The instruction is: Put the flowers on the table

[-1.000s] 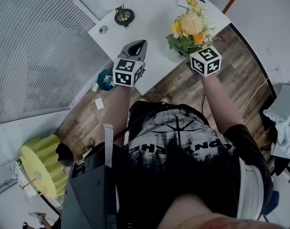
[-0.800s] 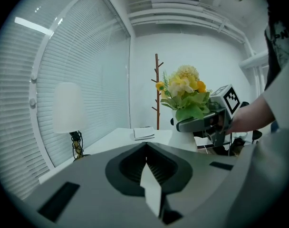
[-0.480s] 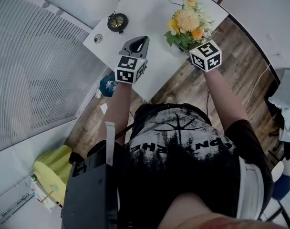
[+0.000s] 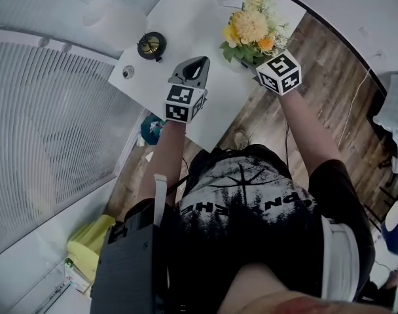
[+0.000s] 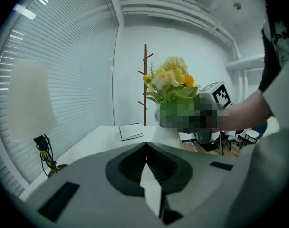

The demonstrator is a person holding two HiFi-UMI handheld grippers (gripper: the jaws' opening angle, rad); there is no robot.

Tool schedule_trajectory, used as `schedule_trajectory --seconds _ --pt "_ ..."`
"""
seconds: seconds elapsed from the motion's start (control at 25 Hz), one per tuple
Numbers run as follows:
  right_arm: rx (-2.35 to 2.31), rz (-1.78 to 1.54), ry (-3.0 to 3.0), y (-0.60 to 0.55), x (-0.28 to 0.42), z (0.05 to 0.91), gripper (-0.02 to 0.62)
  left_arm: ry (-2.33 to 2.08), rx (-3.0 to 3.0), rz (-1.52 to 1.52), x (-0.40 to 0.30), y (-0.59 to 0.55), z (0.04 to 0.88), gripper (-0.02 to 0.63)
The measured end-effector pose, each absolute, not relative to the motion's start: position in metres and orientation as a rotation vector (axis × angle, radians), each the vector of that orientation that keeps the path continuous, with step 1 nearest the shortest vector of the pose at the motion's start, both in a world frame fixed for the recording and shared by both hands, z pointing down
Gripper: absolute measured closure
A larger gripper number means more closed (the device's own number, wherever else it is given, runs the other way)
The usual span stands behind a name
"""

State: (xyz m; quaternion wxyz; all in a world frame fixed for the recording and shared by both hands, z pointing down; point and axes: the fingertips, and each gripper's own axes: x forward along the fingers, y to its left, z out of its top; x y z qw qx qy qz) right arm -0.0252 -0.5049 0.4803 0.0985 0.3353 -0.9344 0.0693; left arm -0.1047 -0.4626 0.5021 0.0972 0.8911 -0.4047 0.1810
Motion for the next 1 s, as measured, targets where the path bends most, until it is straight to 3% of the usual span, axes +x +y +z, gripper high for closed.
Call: schedule_trajectory --seconds 1.0 --pt "1.053 0.088 -2.799 -0.550 -0.040 0.524 0.347 -1.137 2.531 0.495 -0.108 -0.477 0.544 0.595"
